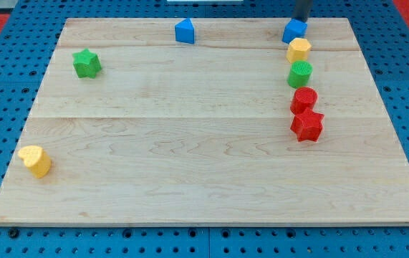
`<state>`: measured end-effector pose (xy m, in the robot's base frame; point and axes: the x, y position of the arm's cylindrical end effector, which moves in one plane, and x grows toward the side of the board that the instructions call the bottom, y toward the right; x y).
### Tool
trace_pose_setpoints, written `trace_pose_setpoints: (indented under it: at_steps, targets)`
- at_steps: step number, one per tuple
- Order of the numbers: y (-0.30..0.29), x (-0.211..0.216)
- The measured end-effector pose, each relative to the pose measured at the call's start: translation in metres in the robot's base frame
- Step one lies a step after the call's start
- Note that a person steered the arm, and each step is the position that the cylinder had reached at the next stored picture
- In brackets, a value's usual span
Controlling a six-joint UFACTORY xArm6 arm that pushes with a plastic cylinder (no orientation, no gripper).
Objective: Place the blue triangle below the red star
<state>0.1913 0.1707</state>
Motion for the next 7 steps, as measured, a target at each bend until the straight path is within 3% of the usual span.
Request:
trace_pose_setpoints:
  at_steps: [2,4,5,7]
  targets:
    - [-0.148,0.001]
    - [-0.271,0.045]
    - [-0.276,0.044]
    - [-0.182,0.155]
